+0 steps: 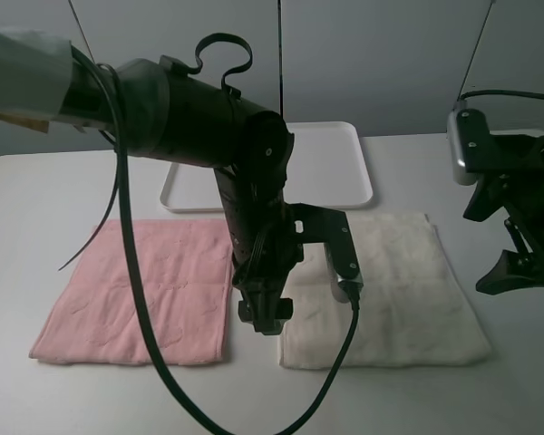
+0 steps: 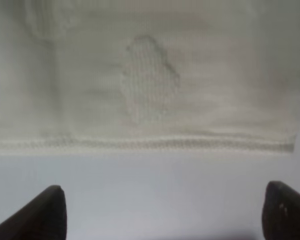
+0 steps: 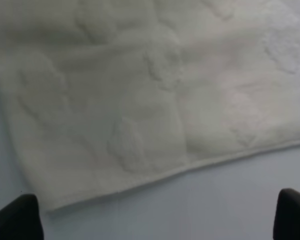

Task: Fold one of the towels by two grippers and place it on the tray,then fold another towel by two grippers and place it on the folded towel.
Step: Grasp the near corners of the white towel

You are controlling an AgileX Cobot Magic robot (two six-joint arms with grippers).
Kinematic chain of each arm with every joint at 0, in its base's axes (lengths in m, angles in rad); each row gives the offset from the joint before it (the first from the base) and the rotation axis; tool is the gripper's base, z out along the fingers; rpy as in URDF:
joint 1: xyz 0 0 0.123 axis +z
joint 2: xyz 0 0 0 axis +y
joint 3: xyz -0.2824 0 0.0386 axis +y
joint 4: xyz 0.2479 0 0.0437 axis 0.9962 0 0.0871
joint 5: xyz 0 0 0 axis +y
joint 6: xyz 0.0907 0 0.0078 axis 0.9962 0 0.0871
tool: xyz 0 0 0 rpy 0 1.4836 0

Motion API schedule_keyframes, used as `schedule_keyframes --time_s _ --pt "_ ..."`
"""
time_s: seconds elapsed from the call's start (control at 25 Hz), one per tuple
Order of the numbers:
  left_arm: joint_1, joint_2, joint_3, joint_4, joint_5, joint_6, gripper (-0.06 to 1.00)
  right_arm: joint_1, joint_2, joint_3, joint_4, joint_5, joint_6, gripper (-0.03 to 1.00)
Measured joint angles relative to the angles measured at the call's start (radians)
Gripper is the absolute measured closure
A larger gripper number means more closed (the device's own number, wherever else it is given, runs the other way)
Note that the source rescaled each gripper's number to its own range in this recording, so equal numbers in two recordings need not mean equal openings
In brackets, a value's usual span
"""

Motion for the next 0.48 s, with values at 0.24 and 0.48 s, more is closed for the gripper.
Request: schedule_keyframes --time_s 0.24,0.48 --pt "0.000 0.000 0.000 -0.002 -0.002 0.012 -0.06 0.003 0.084 0.068 -0.010 -0.015 -0.053 -0.03" --pt "0.000 0.000 0.000 -0.003 -0.004 0.015 -0.06 0.004 0.100 0.182 -0.010 -0.087 -0.136 -0.03"
